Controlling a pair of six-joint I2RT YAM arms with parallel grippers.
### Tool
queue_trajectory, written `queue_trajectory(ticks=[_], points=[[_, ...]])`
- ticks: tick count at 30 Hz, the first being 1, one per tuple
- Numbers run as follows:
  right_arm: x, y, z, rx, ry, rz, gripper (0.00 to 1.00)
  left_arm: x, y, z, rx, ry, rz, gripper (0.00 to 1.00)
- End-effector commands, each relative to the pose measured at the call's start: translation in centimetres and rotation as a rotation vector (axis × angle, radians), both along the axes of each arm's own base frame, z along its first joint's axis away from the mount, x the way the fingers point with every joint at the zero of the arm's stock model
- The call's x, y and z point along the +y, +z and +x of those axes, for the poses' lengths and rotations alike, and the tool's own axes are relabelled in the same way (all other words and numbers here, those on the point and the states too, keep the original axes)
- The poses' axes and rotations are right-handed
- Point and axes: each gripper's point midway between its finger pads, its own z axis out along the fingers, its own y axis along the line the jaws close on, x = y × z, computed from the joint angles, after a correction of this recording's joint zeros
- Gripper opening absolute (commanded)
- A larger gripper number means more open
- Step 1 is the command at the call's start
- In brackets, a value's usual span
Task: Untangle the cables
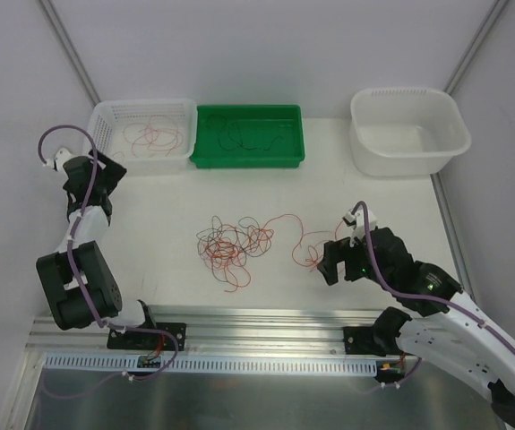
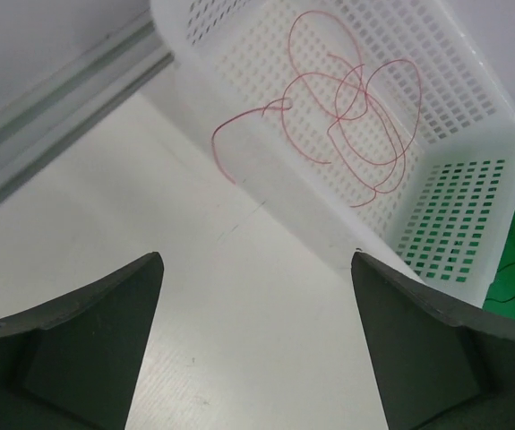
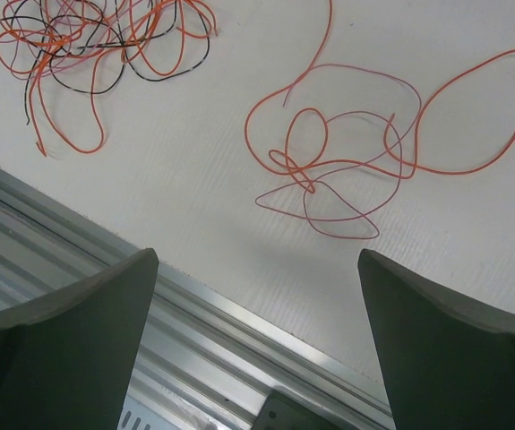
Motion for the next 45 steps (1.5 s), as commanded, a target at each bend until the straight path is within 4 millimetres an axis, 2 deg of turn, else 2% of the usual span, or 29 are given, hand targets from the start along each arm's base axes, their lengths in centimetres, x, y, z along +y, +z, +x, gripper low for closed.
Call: queue_trajectory(ticks=[1, 3, 4, 8, 9, 12, 13, 14, 15, 19, 21, 24, 37, 41, 45], points=[[1.1, 0.8, 0.3, -0.036, 0.039, 0.041, 0.99, 0.7, 0.7, 1.6, -0.232, -0.014, -0.112, 0.84], [1.2, 0.7, 0.4, -0.036, 0.047, 0.034, 1.0, 1.1, -0.1, 2.0, -0.277, -0.056, -0.152, 0.83], [1.4, 0.6, 0.4, -0.034, 0.054, 0.032, 1.0, 1.4, -0.7, 2.9, -0.298, -0.075, -0.162, 0.83], [1.6, 0.7, 0.7, -0.033, 0.057, 0.023, 0.99, 2.5, -1.4, 4.8, -0.358, -0.144, -0.172, 0.81], [1.7, 0.6, 0.7, -0.027, 0.06, 0.014, 1.0, 2.8, -2.4, 5.0, -0.351, -0.159, -0.182, 0.8], [1.8, 0.7, 0.9, -0.02, 0.061, 0.005, 0.99, 3.2, -2.3, 5.8, -0.375, -0.188, -0.17, 0.78], [1.8, 0.6, 0.9, -0.019, 0.063, 0.001, 1.0, 3.2, -3.2, 6.0, -0.366, -0.201, -0.187, 0.77], [1.9, 0.8, 0.9, -0.02, 0.065, 0.002, 1.0, 3.4, -2.9, 6.3, -0.392, -0.209, -0.176, 0.77], [1.9, 0.8, 1.0, -0.02, 0.065, -0.002, 0.99, 3.5, -3.7, 6.4, -0.388, -0.211, -0.189, 0.75], [2.0, 0.6, 1.2, -0.011, 0.064, -0.015, 1.0, 3.7, -4.2, 7.1, -0.421, -0.256, -0.211, 0.68], [2.1, 0.7, 1.2, -0.007, 0.067, -0.016, 0.99, 3.8, -5.0, 7.3, -0.407, -0.264, -0.219, 0.62], [2.3, 0.6, 1.4, 0.0, 0.064, -0.022, 1.0, 4.0, -5.8, 7.5, -0.395, -0.267, -0.214, 0.59], [3.1, 0.8, 1.7, 0.018, 0.07, -0.016, 1.0, 4.7, -7.1, 8.9, -0.389, -0.297, -0.236, 0.46], [3.2, 0.7, 1.7, 0.026, 0.071, -0.02, 1.0, 4.7, -7.5, 9.0, -0.399, -0.308, -0.24, 0.37], [3.3, 0.6, 1.7, 0.031, 0.071, -0.019, 1.0, 4.7, -7.3, 9.2, -0.416, -0.317, -0.248, 0.33]])
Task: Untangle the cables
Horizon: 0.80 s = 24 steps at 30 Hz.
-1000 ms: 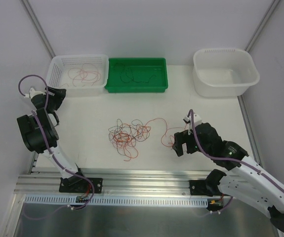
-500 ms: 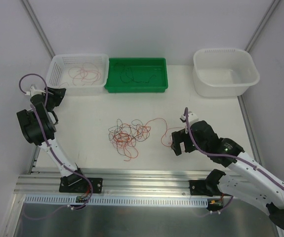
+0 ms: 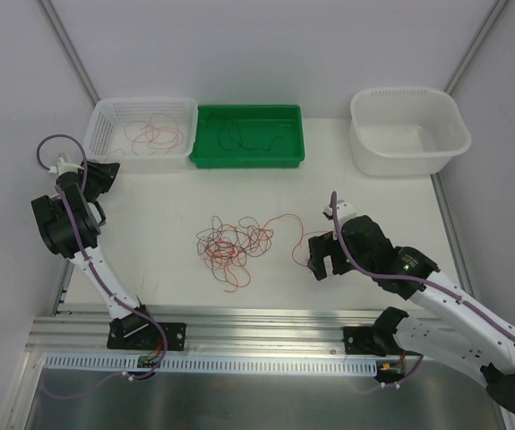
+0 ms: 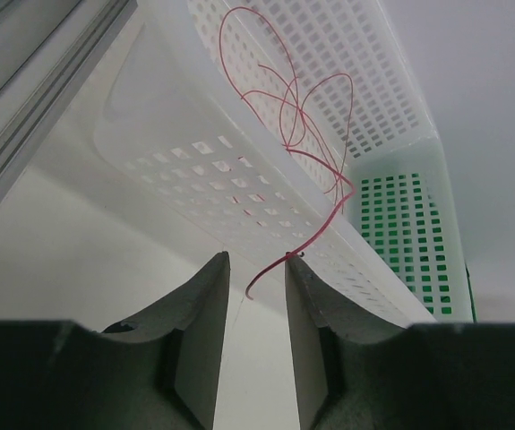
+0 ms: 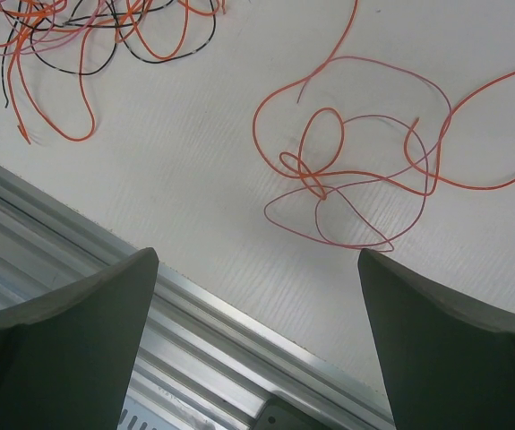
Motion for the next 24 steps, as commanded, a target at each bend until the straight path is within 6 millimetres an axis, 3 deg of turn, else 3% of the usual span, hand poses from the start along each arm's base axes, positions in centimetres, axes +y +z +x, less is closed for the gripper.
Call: queue_trajectory(ticks=[1, 5, 10, 16, 24], points=[[1.1, 2.1, 0.5, -0.037, 0.008, 0.059, 1.0, 0.6, 2.8, 0.9, -0.111, -0.031, 0.053, 0.31], [1.1, 2.0, 0.5, -0.033, 0.005, 0.059, 1.0, 0.6, 3.0, 1.0, -0.119, -0.035, 0.053, 0.21], [1.1, 2.2, 0.4, -0.035, 0.003, 0.071, 0.99, 0.4, 3.7, 0.3, -0.134, -0.026, 0.048, 0.0], [0.6, 2.6, -0.1, -0.05, -0.005, 0.102, 1.0, -0.5, 4.6, -1.4, -0.134, -0.018, 0.009, 0.0], [-0.9, 2.9, -0.4, -0.087, -0.044, 0.099, 1.0, -1.8, 9.7, -2.5, -0.168, -0.037, 0.032, 0.0]])
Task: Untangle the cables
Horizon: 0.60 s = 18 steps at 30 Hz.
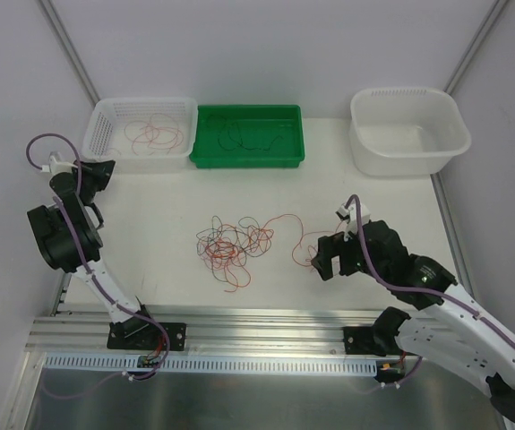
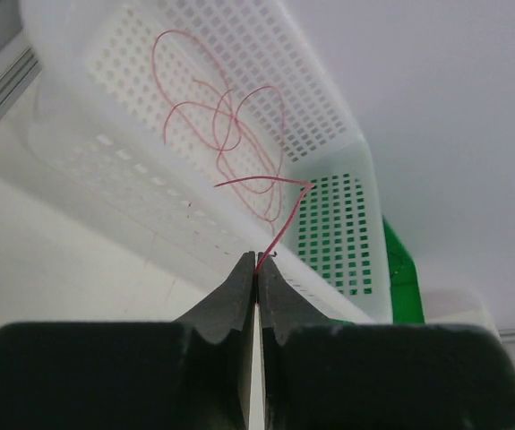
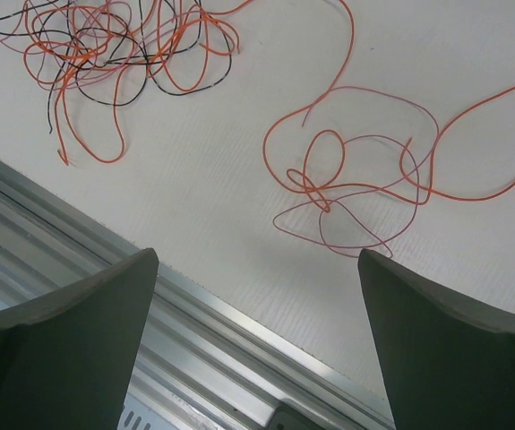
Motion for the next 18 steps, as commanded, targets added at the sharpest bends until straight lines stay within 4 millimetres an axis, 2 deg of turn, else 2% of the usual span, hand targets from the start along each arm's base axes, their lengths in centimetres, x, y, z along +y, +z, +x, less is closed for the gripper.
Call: queue_trajectory(ticks=[1, 2, 4, 7, 8, 9, 11, 12, 13, 14, 15, 16, 18], points=[[-0.6, 0.5, 0.0, -0.019, -0.029, 0.01, 1.0, -0.6, 6.2, -0.1, -0.106, -0.029, 0.068, 0.0], [-0.6, 0.4, 0.0, -0.019, -0.033, 0.009, 1.0, -1.2, 7.3, 0.0, -0.118, -0.039, 0.073, 0.0], [-0.9, 0.1, -0.1, -0.014, -0.038, -0.001, 1.0, -1.5, 8.3, 0.6, -0.106, -0.042, 0.078, 0.0], [-0.9, -0.1, 0.0, -0.012, -0.038, -0.011, 1.0, -2.5, 9.8, 2.5, -0.063, -0.034, 0.089, 0.0], [-0.9, -0.2, 0.0, -0.007, -0.037, -0.015, 1.0, -2.6, 9.3, 3.4, -0.035, -0.031, 0.089, 0.0], [-1.0, -0.3, 0.1, -0.008, -0.043, -0.019, 1.0, -2.9, 11.5, 5.3, -0.057, -0.02, 0.11, 0.0], [-0.9, -0.3, 0.2, -0.005, -0.044, -0.025, 1.0, -3.1, 8.8, 7.2, 0.064, -0.014, 0.072, 0.02], [-0.8, -0.4, 0.2, 0.001, -0.044, -0.029, 1.0, -3.2, 10.7, 9.0, 0.047, -0.001, 0.09, 0.03], [-0.8, -0.4, 0.2, 0.004, -0.048, -0.032, 1.0, -3.1, 8.3, 9.9, 0.12, 0.001, 0.065, 0.16], [-0.8, -0.5, 0.3, 0.008, -0.052, -0.032, 1.0, -3.1, 8.1, 10.5, 0.138, 0.012, 0.056, 0.26], [-0.8, -0.5, 0.2, 0.012, -0.055, -0.032, 1.0, -2.8, 9.2, 11.3, 0.126, 0.028, 0.062, 0.39], [-0.9, -0.5, 0.2, 0.014, -0.061, -0.033, 1.0, -2.6, 8.4, 11.7, 0.147, 0.046, 0.061, 0.45], [-1.3, -0.7, 0.3, 0.012, -0.077, -0.043, 1.0, -2.6, 8.0, 11.6, 0.166, 0.055, 0.063, 0.64]])
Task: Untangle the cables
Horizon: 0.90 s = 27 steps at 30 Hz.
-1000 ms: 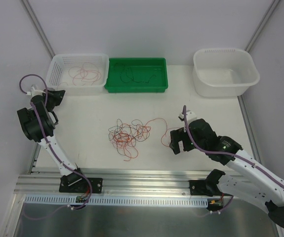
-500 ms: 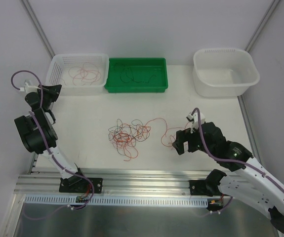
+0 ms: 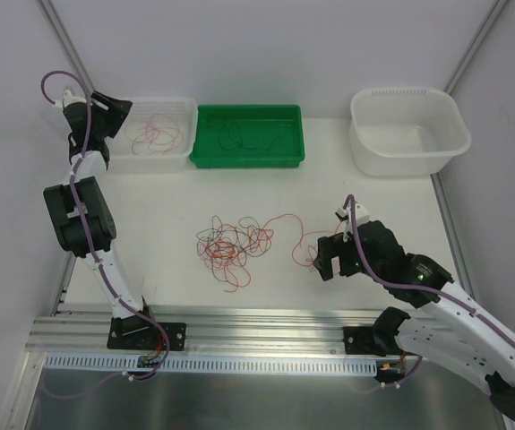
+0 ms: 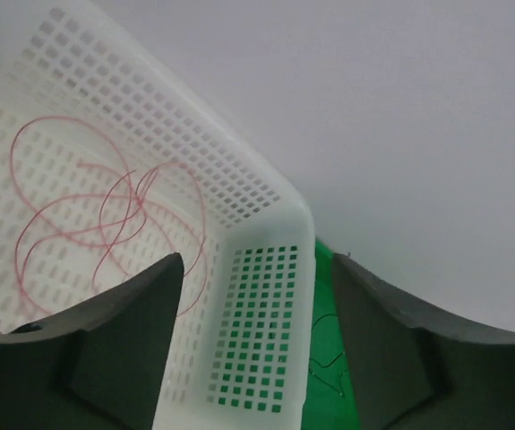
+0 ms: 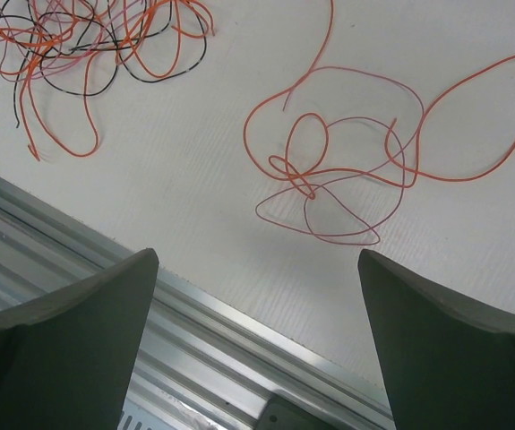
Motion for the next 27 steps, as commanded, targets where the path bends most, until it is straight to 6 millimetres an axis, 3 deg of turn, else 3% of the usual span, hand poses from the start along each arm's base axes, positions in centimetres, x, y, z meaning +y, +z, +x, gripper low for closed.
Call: queue_trajectory(ticks=[1, 3, 4, 5, 6, 7, 9, 10, 12, 13, 15, 16, 18, 19, 21, 22, 23, 27], points=[[-0.6, 0.2, 0.2, -0.007, -0.048, -0.007, 1.0, 1.4, -2.7, -0.6, 0.131, 0.089, -0.004, 0.7], [-1.1, -0.3, 0.4, -0.002, -0.071, -0.03, 0.99, 0.9, -3.5, -1.6, 0.158, 0.082, 0.034, 0.82], [-1.2, -0.5, 0.4, 0.006, -0.085, -0.032, 1.0, 0.4, -2.2, -2.2, 0.143, 0.077, 0.056, 0.85], [-1.3, -0.6, 0.6, 0.007, -0.1, -0.038, 0.99, 0.0, -3.3, -3.1, 0.171, 0.075, 0.073, 0.87], [-1.5, -0.8, 0.7, 0.01, -0.116, -0.048, 1.0, -0.4, -3.1, -3.6, 0.172, 0.068, 0.087, 0.91], [-1.7, -1.1, 0.7, 0.021, -0.131, -0.063, 0.99, -1.0, -1.4, -4.4, 0.145, 0.058, 0.107, 0.93], [-2.2, -1.5, 1.0, 0.029, -0.175, -0.075, 1.0, -3.0, -2.3, -5.8, 0.184, 0.013, 0.142, 0.96], [-2.4, -1.9, 1.1, 0.04, -0.19, -0.088, 1.0, -4.0, -0.6, -6.7, 0.159, -0.005, 0.167, 0.96], [-2.6, -2.4, 1.4, 0.05, -0.226, -0.095, 1.0, -6.7, -1.1, -8.2, 0.186, -0.073, 0.221, 0.96], [-2.8, -2.5, 1.5, 0.055, -0.238, -0.098, 0.99, -7.5, 0.3, -9.2, 0.168, -0.09, 0.249, 0.97], [-3.1, -3.1, 1.9, 0.084, -0.287, -0.096, 1.0, -9.5, 0.3, -10.7, 0.192, -0.143, 0.307, 0.97], [-3.1, -3.5, 2.1, 0.094, -0.299, -0.091, 1.0, -10.3, 1.2, -12.1, 0.198, -0.156, 0.326, 0.98], [-3.1, -4.0, 2.8, 0.118, -0.345, -0.05, 0.99, -12.4, 0.7, -14.0, 0.226, -0.212, 0.364, 0.98], [-3.3, -5.1, 2.7, 0.144, -0.359, -0.05, 1.0, -13.6, 1.6, -15.7, 0.223, -0.236, 0.37, 0.99], [-2.9, -5.9, 3.4, 0.178, -0.381, 0.002, 1.0, -16.4, 0.7, -18.1, 0.232, -0.312, 0.399, 0.99], [-2.8, -6.4, 3.5, 0.19, -0.389, 0.014, 0.99, -16.8, 1.8, -19.6, 0.203, -0.316, 0.417, 0.99], [-2.6, -7.2, 3.4, 0.216, -0.388, 0.024, 0.98, -18.2, 0.3, -21.3, 0.235, -0.364, 0.434, 0.99], [-2.7, -8.5, 4.5, 0.233, -0.464, 0.06, 0.88, -23.1, -0.5, -26.7, 0.188, -0.516, 0.49, 0.99]])
